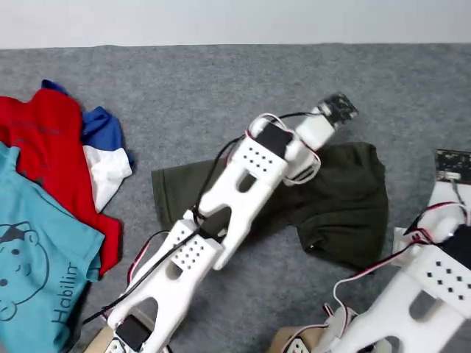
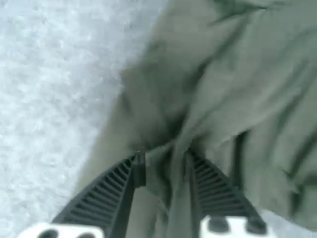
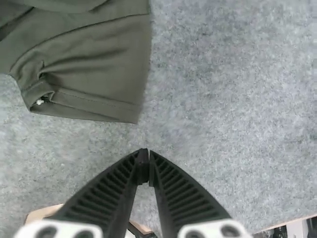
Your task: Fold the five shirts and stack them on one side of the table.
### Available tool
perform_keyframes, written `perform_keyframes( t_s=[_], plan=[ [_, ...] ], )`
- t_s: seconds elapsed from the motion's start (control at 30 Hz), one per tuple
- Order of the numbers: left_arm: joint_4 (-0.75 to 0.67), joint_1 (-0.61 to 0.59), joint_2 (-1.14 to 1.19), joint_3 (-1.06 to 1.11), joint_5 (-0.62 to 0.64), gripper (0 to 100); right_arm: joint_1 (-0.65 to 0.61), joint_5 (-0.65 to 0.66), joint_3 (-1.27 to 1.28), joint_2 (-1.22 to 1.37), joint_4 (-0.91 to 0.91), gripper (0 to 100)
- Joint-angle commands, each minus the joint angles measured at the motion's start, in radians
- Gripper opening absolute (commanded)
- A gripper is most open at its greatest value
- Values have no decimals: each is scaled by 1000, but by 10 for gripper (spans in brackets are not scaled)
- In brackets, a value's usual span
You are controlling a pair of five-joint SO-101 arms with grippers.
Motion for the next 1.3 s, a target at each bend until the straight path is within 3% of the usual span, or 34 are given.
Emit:
perform_keyframes(
  t_s=[0.0, 0.23, 0.4, 0.63, 0.8, 1.03, 1.27],
  plan=[
    [129, 64, -55, -85, -6, 137, -41, 5, -3, -7, -13, 9],
    [158, 184, -63, -53, -2, 50, -45, 5, -2, -7, -21, 9],
    [158, 172, -80, -79, 0, 70, -39, 9, -2, -7, -42, 11],
    [157, -11, -239, -117, 106, 168, -42, 5, -2, 18, -88, 11],
    [158, -146, -373, -113, 106, 171, -44, 8, -8, 174, -91, 10],
    [158, -373, -502, -96, 107, 4, -177, 3, -9, 387, -91, 9],
    [158, -535, -649, 114, 107, 2, -369, 3, -5, 415, -93, 9]
  ],
)
